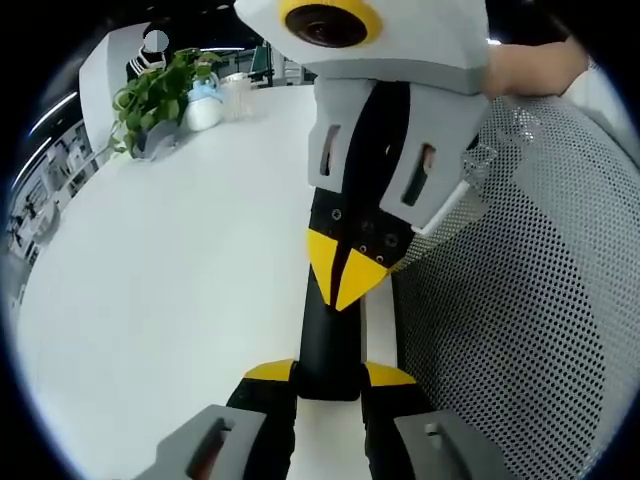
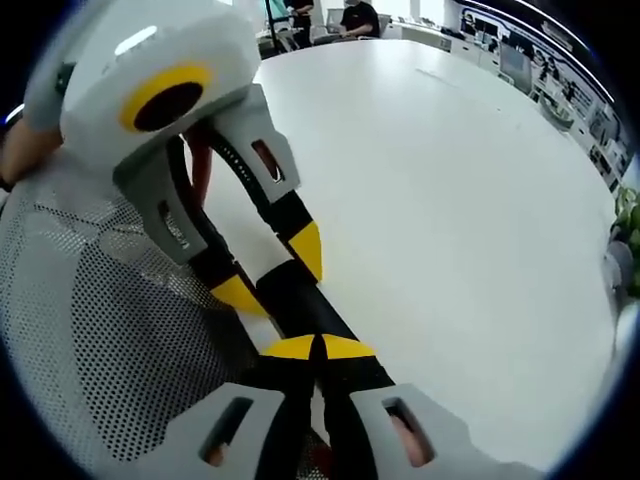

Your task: Press the specified remote control buttons in sequence, fully releasing each button before pressing the next.

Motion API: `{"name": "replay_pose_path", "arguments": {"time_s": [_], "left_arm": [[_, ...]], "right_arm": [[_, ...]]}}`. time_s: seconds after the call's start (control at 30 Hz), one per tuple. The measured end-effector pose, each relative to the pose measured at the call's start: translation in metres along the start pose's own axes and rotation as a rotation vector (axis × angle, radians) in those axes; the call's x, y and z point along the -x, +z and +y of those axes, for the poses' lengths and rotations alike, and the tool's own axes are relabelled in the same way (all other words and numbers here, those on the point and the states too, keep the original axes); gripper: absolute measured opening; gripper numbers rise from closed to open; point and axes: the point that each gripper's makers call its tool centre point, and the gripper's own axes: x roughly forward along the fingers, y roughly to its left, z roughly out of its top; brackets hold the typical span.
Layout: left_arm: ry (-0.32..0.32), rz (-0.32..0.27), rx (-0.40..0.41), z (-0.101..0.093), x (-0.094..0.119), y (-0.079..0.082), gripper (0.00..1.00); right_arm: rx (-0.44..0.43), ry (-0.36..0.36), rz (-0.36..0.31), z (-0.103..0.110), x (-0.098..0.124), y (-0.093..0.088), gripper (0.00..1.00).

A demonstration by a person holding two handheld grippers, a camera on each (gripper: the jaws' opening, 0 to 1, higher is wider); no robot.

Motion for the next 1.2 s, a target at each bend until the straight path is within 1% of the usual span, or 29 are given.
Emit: {"name": "replay_pose_path", "arguments": {"time_s": [0.03, 0.07, 0.17, 0.33, 0.47, 0.63, 0.83, 1.2], "left_arm": [[0.0, 0.0, 0.0, 0.0, 0.0, 0.0, 0.24], [0.0, 0.001, -0.001, 0.0, 0.0, -0.0001, 0.24], [0.001, 0.003, -0.004, 0.0004, -0.0001, -0.0002, 0.24], [0.003, 0.002, 0.001, 0.0005, -0.0002, 0.0003, 0.24], [0.004, -0.001, 0.001, 0.0007, -0.0002, 0.0, 0.24], [0.004, -0.005, 0.002, 0.0006, -0.0003, 0.0002, 0.24], [0.003, -0.011, 0.01, 0.0008, -0.0001, 0.0004, 0.24], [0.003, -0.019, 0.021, 0.0012, -0.0004, 0.0012, 0.24]], "right_arm": [[0.018, -0.01, 0.003, 0.0004, -0.0001, 0.0001, 0.0], [0.065, -0.028, 0.016, -0.0002, -0.0001, 0.0002, 0.0], [0.086, -0.049, 0.037, 0.0017, -0.0016, 0.0008, 0.0], [0.071, -0.051, 0.036, -0.0007, -0.001, 0.0006, 0.0], [0.036, -0.041, 0.023, -0.0013, -0.0007, 0.0006, 0.0], [-0.006, -0.037, 0.029, -0.001, 0.0002, 0.0008, 0.0], [-0.028, -0.03, 0.025, -0.0016, 0.0002, 0.0003, 0.0], [0.0, -0.035, 0.018, -0.0015, -0.0007, 0.0006, 0.0]]}}
